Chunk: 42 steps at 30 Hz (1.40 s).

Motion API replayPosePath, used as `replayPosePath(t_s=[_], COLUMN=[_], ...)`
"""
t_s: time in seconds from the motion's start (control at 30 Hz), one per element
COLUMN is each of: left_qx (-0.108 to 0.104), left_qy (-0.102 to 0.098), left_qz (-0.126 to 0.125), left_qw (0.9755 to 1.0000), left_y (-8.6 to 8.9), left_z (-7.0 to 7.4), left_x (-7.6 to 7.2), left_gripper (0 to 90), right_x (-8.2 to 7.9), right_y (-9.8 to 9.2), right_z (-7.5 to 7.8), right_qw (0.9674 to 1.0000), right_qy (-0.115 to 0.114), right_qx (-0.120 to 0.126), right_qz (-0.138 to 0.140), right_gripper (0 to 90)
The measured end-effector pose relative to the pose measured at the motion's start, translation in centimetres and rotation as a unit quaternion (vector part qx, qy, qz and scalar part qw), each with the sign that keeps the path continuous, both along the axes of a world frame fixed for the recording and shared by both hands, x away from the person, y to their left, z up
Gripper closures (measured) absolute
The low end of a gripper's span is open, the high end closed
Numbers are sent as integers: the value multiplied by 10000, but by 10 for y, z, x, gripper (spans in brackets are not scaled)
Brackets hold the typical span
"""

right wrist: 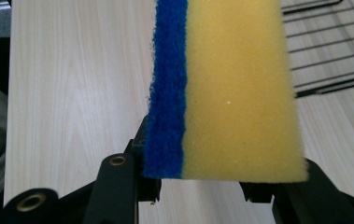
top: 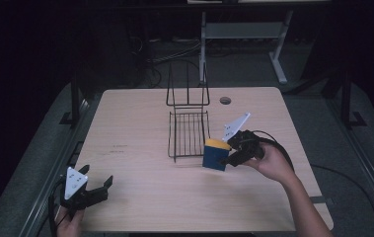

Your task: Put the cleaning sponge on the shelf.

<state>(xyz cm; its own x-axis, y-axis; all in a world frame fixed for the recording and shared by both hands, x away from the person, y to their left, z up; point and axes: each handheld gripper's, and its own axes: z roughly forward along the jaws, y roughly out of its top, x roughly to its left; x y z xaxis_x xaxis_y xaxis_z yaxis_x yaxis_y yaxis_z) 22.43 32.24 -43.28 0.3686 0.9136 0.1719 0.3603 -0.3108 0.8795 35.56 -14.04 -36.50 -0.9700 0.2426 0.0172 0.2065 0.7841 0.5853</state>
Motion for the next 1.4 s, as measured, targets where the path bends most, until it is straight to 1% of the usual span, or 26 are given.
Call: replayPosePath(t_s=[0.1,0.17,0.27,0.3,0.43,0.53,0.6,0.63,0.97,1.2,1.27,1.33,1.4], left_qx=[5,-10,-10,-10,-6,-18,-28,-23,-11,-14,-20,-14,-20], left_qy=[-6,2,-2,1,-3,-9,-15,-12,-13,-11,-9,-17,-14], left_qz=[1,5,6,5,3,15,12,9,0,2,1,1,2], left_qw=[10000,10000,10000,10000,10000,10000,10000,10000,10000,10000,10000,10000,10000], left_y=[0,1,1,1,1,1,1,1,2,2,2,2,2], left_z=[0,0,0,0,0,0,0,0,0,0,0,1,0], left_x=[0,0,0,0,0,0,0,0,0,0,0,0,0], left_gripper=[139,139,139,139,139,139,139,139,139,139,139,139,139], right_x=[2,5,7,9,16,20,24,25,38,51,53,58,61], right_y=[4,7,8,9,14,17,18,19,25,30,31,32,33], right_z=[2,5,6,7,10,11,11,11,14,16,16,16,17], right_qw=[10000,9999,9999,10000,9999,9999,9999,10000,10000,10000,10000,10000,10000], right_qy=[-23,-82,-99,-72,-84,-60,-70,-40,-35,9,-10,40,48], right_qx=[-30,-44,-1,-8,-37,3,-26,-16,-28,-26,-12,32,25], right_qz=[12,42,66,68,71,91,87,74,73,60,63,57,30], right_gripper=[562,562,562,562,562,562,562,562,562,562,562,562,561])
